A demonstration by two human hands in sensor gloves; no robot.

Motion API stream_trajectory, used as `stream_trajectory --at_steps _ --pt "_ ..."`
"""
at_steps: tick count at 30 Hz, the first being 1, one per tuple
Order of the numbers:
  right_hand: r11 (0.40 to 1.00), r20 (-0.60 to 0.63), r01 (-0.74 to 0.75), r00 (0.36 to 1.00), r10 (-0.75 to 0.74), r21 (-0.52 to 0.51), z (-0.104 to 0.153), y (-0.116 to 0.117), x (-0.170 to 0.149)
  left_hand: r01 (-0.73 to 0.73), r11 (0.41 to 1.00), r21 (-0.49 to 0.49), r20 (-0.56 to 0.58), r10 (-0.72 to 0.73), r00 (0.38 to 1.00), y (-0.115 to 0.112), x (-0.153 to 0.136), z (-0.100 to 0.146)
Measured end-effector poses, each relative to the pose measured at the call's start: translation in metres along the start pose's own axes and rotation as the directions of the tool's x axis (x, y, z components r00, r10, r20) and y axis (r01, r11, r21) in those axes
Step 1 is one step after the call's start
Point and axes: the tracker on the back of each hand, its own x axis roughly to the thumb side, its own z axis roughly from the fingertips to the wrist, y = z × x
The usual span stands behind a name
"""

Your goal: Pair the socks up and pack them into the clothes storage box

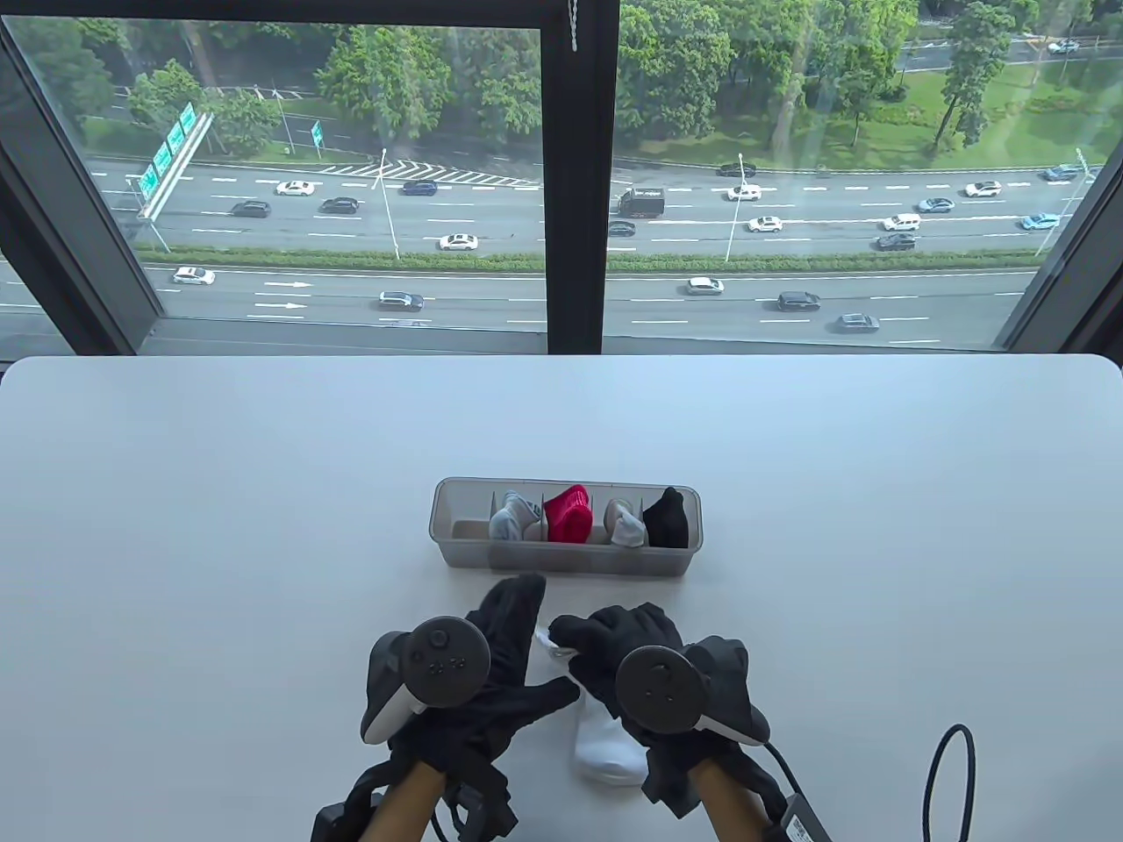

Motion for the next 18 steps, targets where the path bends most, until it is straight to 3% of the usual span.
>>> stream_trajectory --at_steps 3,5,8,10,12,13,15,18 --pt "0.999 -0.020 0.038 0.999 -0.039 -0.039 0.002 -0.004 -0.006 0.034 0.992 0.119 -0.066 -0.027 0.997 0.002 -0.003 0.002" --pt "0.987 -0.062 0.150 0.986 -0.154 -0.065 0.004 -0.005 -0.018 0.010 0.994 0.110 -0.073 -0.002 0.997 0.004 -0.007 0.004" --pt "0.959 -0.148 0.282 0.949 -0.279 -0.001 0.006 -0.002 -0.033 -0.042 0.996 0.083 -0.036 0.045 0.998 0.002 -0.008 0.002" --pt "0.910 -0.139 0.415 0.900 -0.413 -0.012 0.006 -0.002 -0.038 -0.128 0.992 0.020 -0.002 0.128 0.992 -0.001 -0.008 -0.002" --pt "0.872 -0.171 0.482 0.855 -0.490 -0.086 0.007 -0.007 -0.039 -0.239 0.971 0.017 -0.016 0.239 0.971 -0.006 -0.006 -0.008" --pt "0.873 -0.192 0.478 0.851 -0.488 -0.097 0.007 -0.009 -0.040 -0.258 0.966 0.025 -0.043 0.259 0.965 -0.008 -0.005 -0.011" --pt "0.929 -0.283 0.362 0.886 -0.367 -0.072 0.002 -0.011 -0.043 -0.212 0.977 -0.032 -0.159 0.205 0.966 -0.015 -0.007 -0.025" --pt "0.978 -0.430 0.184 0.894 -0.127 0.096 -0.015 0.004 -0.056 -0.171 0.973 -0.158 -0.358 0.105 0.928 -0.035 -0.018 -0.050"
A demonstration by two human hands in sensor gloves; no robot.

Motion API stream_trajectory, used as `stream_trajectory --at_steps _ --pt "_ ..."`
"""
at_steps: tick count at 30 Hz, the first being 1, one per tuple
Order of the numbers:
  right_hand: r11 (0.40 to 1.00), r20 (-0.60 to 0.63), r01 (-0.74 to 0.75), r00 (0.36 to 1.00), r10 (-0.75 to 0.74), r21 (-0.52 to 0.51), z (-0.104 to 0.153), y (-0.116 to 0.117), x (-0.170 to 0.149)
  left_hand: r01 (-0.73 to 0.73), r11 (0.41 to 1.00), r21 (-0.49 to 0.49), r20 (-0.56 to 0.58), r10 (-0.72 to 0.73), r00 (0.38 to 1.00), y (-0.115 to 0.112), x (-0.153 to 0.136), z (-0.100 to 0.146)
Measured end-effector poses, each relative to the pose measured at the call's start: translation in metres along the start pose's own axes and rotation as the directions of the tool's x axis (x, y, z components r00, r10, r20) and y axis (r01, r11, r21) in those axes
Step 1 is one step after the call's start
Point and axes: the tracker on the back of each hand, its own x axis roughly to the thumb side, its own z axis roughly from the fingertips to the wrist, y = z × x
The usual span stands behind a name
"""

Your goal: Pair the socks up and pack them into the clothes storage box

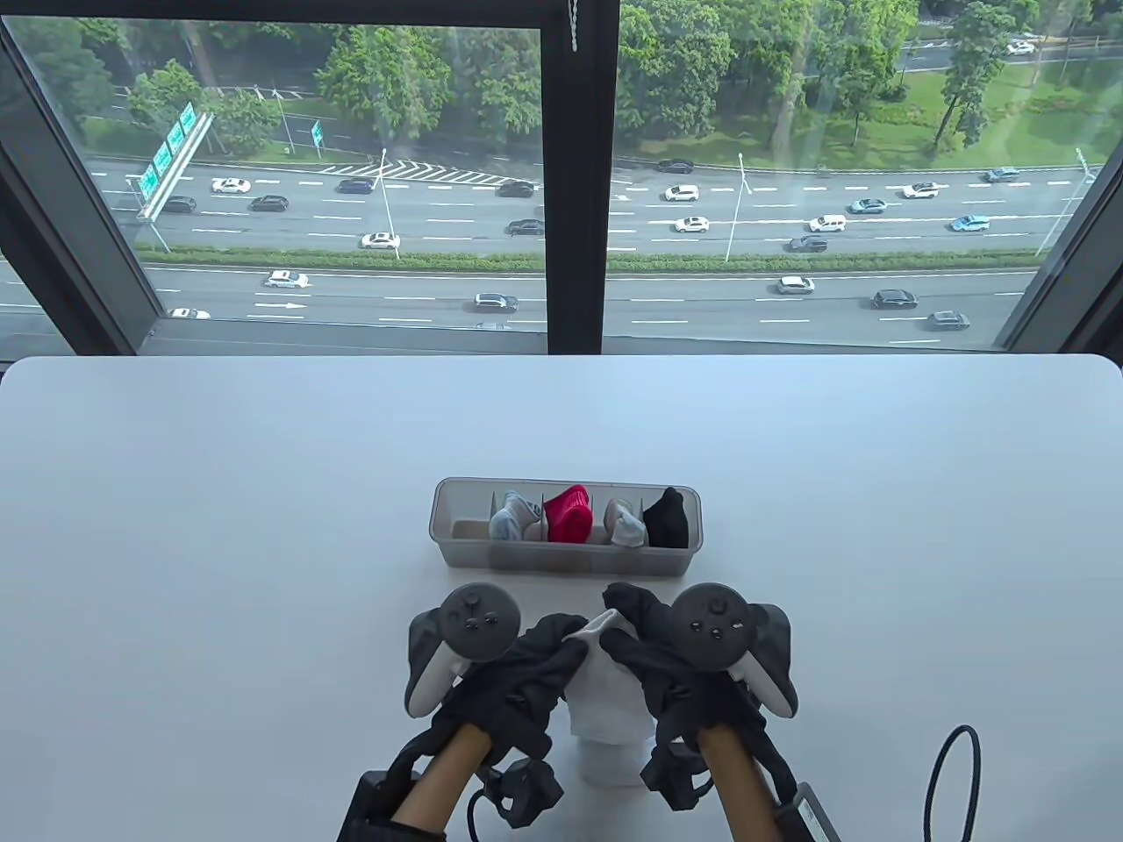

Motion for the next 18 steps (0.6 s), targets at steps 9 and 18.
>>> stream_trajectory --at_steps 9,18 --pt "0.907 -0.221 -0.316 0.898 0.381 0.280 -0.051 0.059 -0.021 0.072 0.995 -0.071 -0.268 -0.089 0.959 -0.023 -0.032 -0.042" --pt "0.957 -0.140 -0.218 0.959 0.247 0.193 -0.028 0.047 -0.030 0.068 0.985 0.159 -0.142 -0.045 0.989 0.001 -0.022 -0.006"
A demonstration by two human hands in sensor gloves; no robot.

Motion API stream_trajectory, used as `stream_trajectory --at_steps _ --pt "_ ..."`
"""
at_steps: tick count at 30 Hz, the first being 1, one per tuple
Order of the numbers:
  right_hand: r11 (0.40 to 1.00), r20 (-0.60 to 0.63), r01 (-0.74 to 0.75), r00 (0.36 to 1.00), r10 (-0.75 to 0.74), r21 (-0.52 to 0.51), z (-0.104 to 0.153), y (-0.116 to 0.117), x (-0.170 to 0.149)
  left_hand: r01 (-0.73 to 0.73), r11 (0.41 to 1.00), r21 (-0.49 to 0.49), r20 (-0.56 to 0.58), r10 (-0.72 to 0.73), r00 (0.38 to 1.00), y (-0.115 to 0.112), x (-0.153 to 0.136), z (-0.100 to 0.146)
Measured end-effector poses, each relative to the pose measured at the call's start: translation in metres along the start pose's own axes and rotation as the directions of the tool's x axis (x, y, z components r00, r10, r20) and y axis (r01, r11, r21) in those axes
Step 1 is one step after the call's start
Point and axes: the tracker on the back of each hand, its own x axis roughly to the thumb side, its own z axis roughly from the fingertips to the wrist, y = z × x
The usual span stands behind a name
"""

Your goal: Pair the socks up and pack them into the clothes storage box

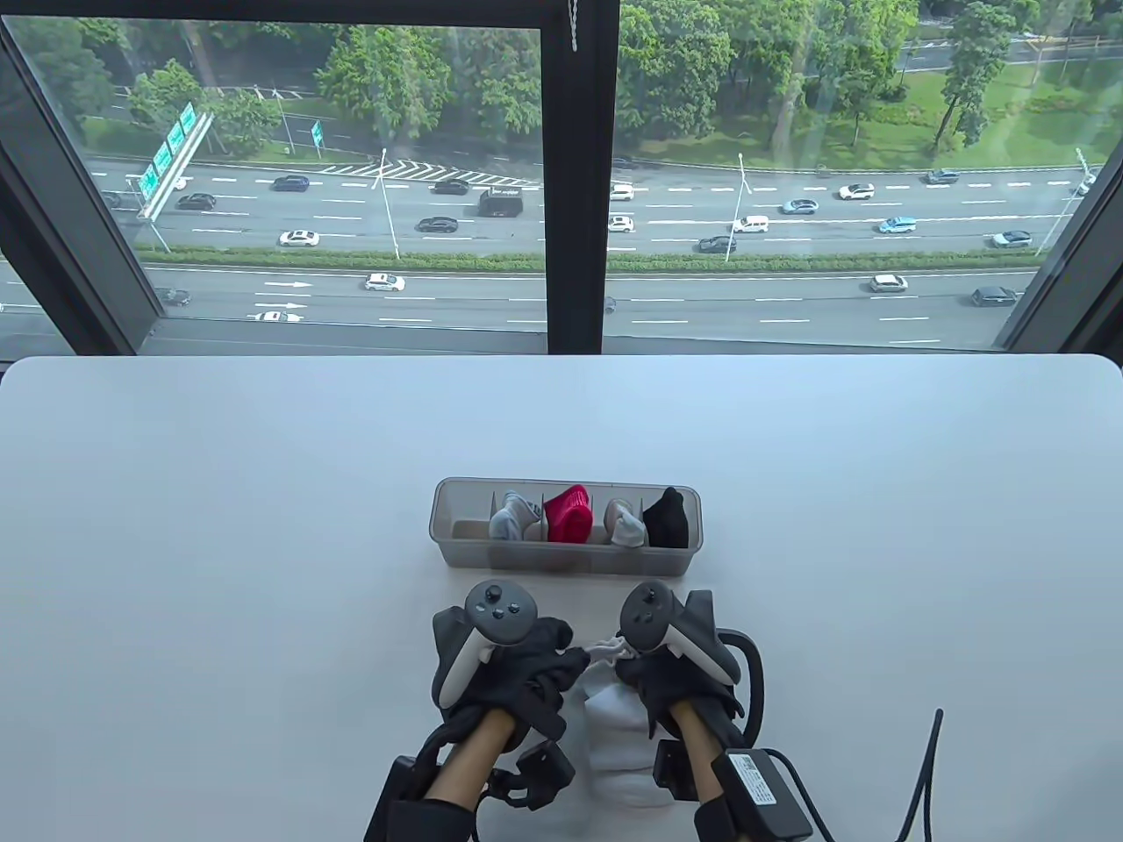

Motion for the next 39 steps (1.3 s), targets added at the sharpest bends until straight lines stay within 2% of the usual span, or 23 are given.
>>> stream_trajectory --at_steps 1,2,4,6,8,10,11,15,17,19,21,22,24,26,30,32,34,35,37,38,39 --pt "0.998 0.068 0.048 0.997 -0.045 -0.036 0.009 -0.006 0.001 -0.018 0.999 0.027 0.044 0.017 0.999 0.008 0.003 0.008" --pt "0.995 0.105 0.076 0.992 -0.069 -0.069 0.016 -0.011 0.003 -0.042 0.999 0.011 0.083 0.041 0.996 0.010 0.005 0.010" --pt "0.979 0.248 0.158 0.961 -0.123 -0.126 0.036 -0.025 0.013 -0.081 0.982 -0.171 0.176 0.112 0.978 0.012 0.007 0.014" --pt "0.962 0.334 0.223 0.929 -0.160 -0.160 0.048 -0.033 0.020 -0.089 0.968 -0.236 0.197 0.137 0.971 0.012 0.008 0.017" --pt "0.947 0.371 0.253 0.914 -0.167 -0.197 0.056 -0.035 0.023 -0.156 0.975 -0.161 0.285 0.197 0.938 0.017 0.010 0.022" --pt "0.923 0.394 0.281 0.905 -0.163 -0.264 0.057 -0.036 0.020 -0.233 0.971 -0.052 0.283 0.238 0.929 0.026 0.009 0.030" --pt "0.919 0.393 0.296 0.902 -0.180 -0.260 0.059 -0.039 0.018 -0.250 0.968 0.008 0.286 0.237 0.928 0.030 0.007 0.033" --pt "0.861 0.386 0.326 0.907 -0.168 -0.391 0.072 -0.052 0.004 -0.338 0.938 0.075 0.286 0.304 0.909 0.043 -0.005 0.038" --pt "0.872 0.418 0.315 0.897 -0.145 -0.375 0.079 -0.056 0.000 -0.337 0.940 0.045 0.334 0.304 0.892 0.046 -0.006 0.036" --pt "0.905 0.521 0.327 0.841 -0.147 -0.273 0.085 -0.062 0.001 -0.335 0.942 -0.034 0.363 0.324 0.874 0.045 -0.003 0.035" --pt "0.920 0.593 0.372 0.772 -0.230 -0.126 0.089 -0.064 0.007 -0.306 0.944 -0.125 0.424 0.330 0.843 0.041 0.004 0.036" --pt "0.906 0.595 0.398 0.766 -0.244 -0.141 0.089 -0.063 0.008 -0.301 0.941 -0.153 0.444 0.338 0.830 0.040 0.006 0.037" --pt "0.876 0.583 0.421 0.782 -0.219 -0.235 0.089 -0.061 0.009 -0.287 0.941 -0.180 0.489 0.339 0.804 0.037 0.014 0.040" --pt "0.822 0.561 0.438 0.807 -0.181 -0.365 0.092 -0.059 0.007 -0.260 0.940 -0.221 0.520 0.339 0.784 0.034 0.018 0.043" --pt "0.795 0.547 0.459 0.814 -0.196 -0.398 0.094 -0.058 0.009 -0.324 0.893 -0.312 0.529 0.447 0.721 0.030 0.015 0.041" --pt "0.798 0.544 0.450 0.818 -0.189 -0.400 0.094 -0.056 0.009 -0.311 0.878 -0.364 0.520 0.469 0.714 0.028 0.016 0.042" --pt "0.798 0.523 0.415 0.839 -0.149 -0.438 0.094 -0.054 0.010 -0.207 0.929 -0.306 0.537 0.348 0.768 0.027 0.021 0.044" --pt "0.800 0.501 0.378 0.858 -0.113 -0.466 0.093 -0.053 0.011 -0.178 0.965 -0.190 0.522 0.253 0.814 0.027 0.024 0.046" --pt "0.790 0.451 0.320 0.891 -0.062 -0.523 0.091 -0.051 0.009 -0.189 0.978 -0.093 0.515 0.210 0.831 0.026 0.025 0.047" --pt "0.784 0.431 0.296 0.901 -0.041 -0.545 0.090 -0.051 0.007 -0.181 0.977 -0.116 0.515 0.215 0.830 0.025 0.026 0.046" --pt "0.803 0.422 0.270 0.906 -0.025 -0.531 0.086 -0.052 0.003 -0.161 0.977 -0.142 0.507 0.212 0.835 0.025 0.024 0.046"
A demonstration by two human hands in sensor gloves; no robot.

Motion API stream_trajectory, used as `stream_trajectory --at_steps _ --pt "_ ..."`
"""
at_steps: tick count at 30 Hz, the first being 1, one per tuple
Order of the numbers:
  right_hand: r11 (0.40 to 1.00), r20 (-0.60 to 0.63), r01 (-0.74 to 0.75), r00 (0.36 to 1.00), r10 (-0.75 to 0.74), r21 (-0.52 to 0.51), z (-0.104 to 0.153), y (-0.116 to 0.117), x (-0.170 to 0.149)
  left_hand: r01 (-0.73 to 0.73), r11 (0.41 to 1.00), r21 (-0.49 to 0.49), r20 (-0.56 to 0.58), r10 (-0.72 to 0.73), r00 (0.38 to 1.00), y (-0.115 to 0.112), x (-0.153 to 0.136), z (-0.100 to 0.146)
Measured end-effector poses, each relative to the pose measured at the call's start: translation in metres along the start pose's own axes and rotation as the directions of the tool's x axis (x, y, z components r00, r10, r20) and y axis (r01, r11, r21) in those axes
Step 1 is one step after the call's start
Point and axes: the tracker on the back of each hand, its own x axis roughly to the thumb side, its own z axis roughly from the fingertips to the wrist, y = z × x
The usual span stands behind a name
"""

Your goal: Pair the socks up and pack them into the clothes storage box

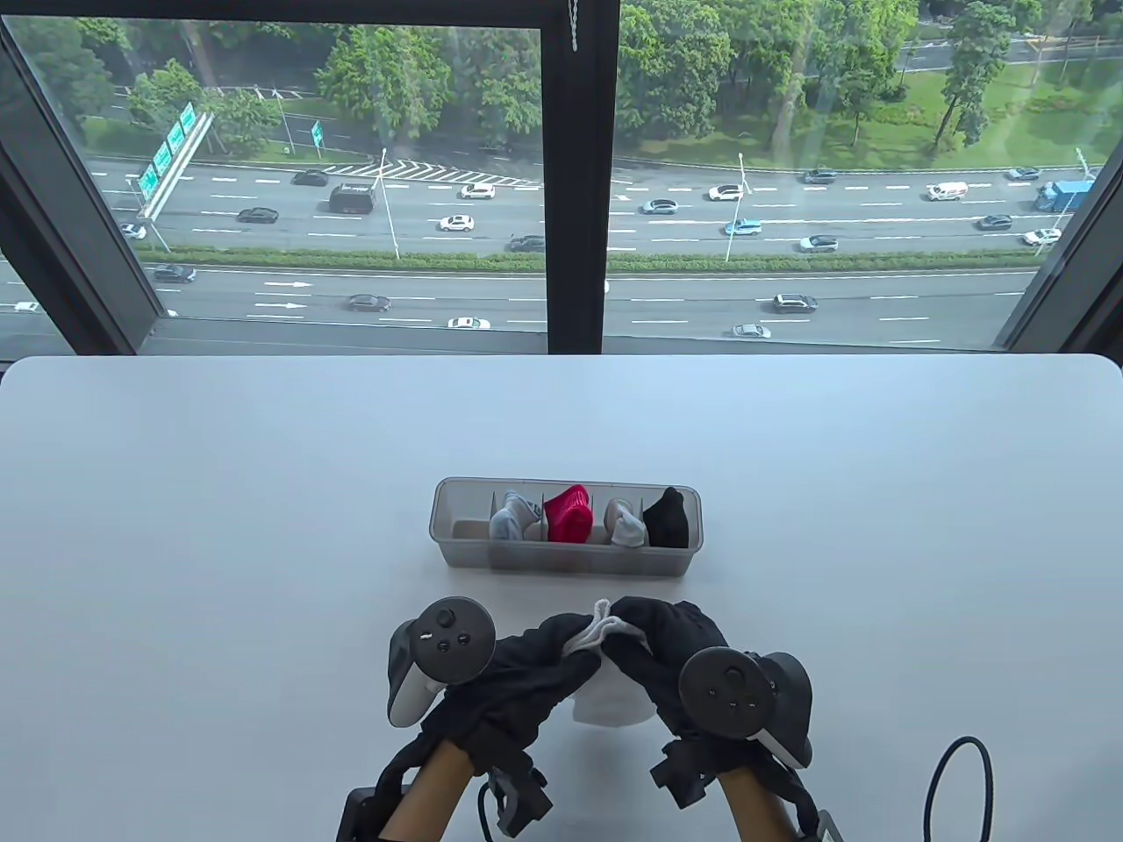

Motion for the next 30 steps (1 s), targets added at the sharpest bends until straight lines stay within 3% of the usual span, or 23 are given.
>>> stream_trajectory --at_steps 2,4,5,7,10,13,17,20,21,24,27,29,30 --pt "0.989 0.010 0.047 0.999 -0.049 0.137 -0.003 0.000 -0.008 0.015 1.000 -0.026 -0.008 -0.016 1.000 0.001 -0.002 0.000" --pt "0.928 -0.049 0.115 0.993 -0.104 0.354 -0.004 0.005 -0.015 -0.003 0.995 -0.103 0.003 0.004 1.000 0.000 -0.003 -0.001" --pt "0.913 -0.048 0.131 0.991 -0.122 0.386 -0.004 0.006 -0.017 -0.011 0.992 -0.122 0.003 0.011 1.000 0.000 -0.003 -0.002" --pt "0.904 -0.068 0.193 0.981 -0.180 0.382 -0.006 0.011 -0.022 0.047 0.996 -0.082 -0.028 -0.049 0.998 0.000 0.000 -0.001" --pt "0.950 -0.107 0.211 0.976 -0.191 0.232 -0.007 0.007 -0.028 0.114 0.991 0.072 -0.091 -0.107 0.990 0.004 0.000 0.002" --pt "0.953 -0.078 0.243 0.970 -0.232 0.180 -0.006 0.004 -0.024 0.065 0.994 0.093 -0.062 -0.060 0.996 0.007 -0.002 0.002" --pt "0.938 -0.021 0.269 0.962 -0.271 0.218 -0.006 -0.008 -0.012 -0.097 0.995 -0.016 0.014 0.097 0.995 0.012 -0.002 0.001" --pt "0.888 -0.076 0.331 0.943 -0.325 0.317 -0.005 -0.016 -0.007 -0.246 0.956 -0.158 0.016 0.251 0.968 0.010 -0.007 -0.002" --pt "0.866 -0.114 0.361 0.932 -0.343 0.347 -0.005 -0.015 -0.007 -0.275 0.942 -0.190 -0.032 0.274 0.961 0.008 -0.011 -0.003" --pt "0.875 -0.179 0.270 0.960 -0.214 0.403 -0.010 0.003 -0.014 -0.205 0.955 -0.216 -0.190 0.165 0.968 0.001 -0.026 -0.006" --pt "0.904 -0.278 0.156 0.960 -0.043 0.399 -0.011 0.048 -0.029 0.038 0.989 -0.144 -0.385 -0.091 0.918 -0.009 -0.047 -0.008" --pt "0.866 -0.292 0.131 0.956 0.018 0.483 -0.012 0.061 -0.034 0.210 0.967 -0.147 -0.452 -0.254 0.855 -0.011 -0.051 -0.004" --pt "0.853 -0.276 0.114 0.960 0.036 0.509 -0.012 0.062 -0.034 0.254 0.955 -0.155 -0.416 -0.296 0.860 -0.011 -0.049 -0.004"
